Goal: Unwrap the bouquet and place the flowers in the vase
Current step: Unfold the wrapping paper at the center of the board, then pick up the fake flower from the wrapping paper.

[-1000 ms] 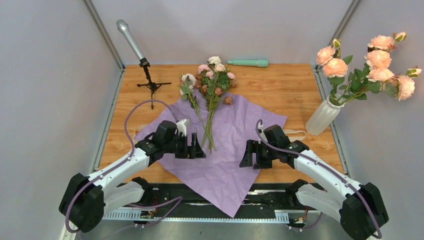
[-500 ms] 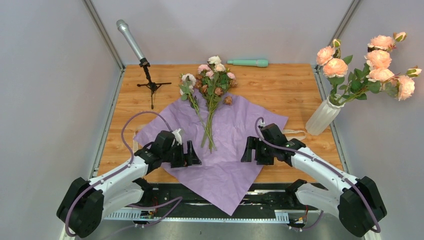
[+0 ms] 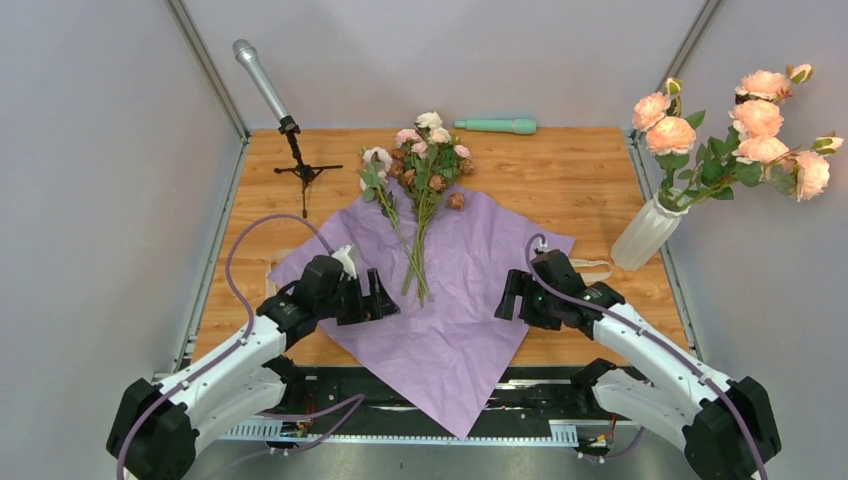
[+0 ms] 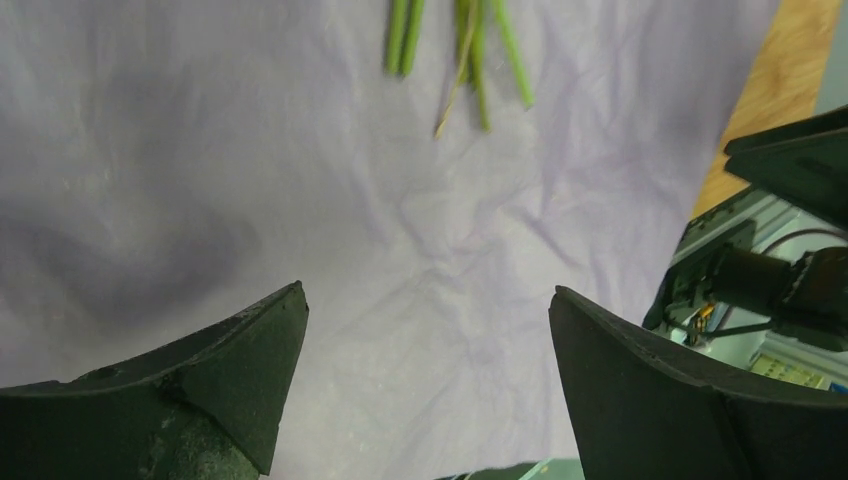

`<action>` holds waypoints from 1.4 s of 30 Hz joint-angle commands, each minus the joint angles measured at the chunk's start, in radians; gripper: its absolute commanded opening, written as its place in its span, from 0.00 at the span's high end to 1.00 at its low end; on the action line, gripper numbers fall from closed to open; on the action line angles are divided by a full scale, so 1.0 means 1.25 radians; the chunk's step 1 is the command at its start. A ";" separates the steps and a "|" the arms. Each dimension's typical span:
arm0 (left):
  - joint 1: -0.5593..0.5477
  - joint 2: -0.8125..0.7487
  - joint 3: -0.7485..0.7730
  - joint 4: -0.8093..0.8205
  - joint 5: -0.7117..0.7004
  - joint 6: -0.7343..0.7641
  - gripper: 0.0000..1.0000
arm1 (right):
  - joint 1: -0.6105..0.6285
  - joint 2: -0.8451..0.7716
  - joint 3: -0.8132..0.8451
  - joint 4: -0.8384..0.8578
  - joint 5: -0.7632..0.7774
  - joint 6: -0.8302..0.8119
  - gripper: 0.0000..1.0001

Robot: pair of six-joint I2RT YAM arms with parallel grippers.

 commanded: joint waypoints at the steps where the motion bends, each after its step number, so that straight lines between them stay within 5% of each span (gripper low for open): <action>1: -0.003 0.003 0.132 -0.003 -0.082 0.027 0.02 | -0.003 -0.030 0.086 -0.024 0.067 -0.040 0.18; 17: 0.008 0.310 0.296 0.342 -0.341 -0.081 0.28 | -0.003 -0.085 0.230 -0.004 0.205 -0.053 0.23; 27: 0.048 0.553 0.346 0.432 -0.336 -0.120 0.51 | -0.004 -0.096 0.212 0.018 0.179 -0.045 0.23; 42: 0.050 0.667 0.340 0.484 -0.303 -0.150 0.65 | -0.004 -0.120 0.185 0.018 0.168 -0.035 0.24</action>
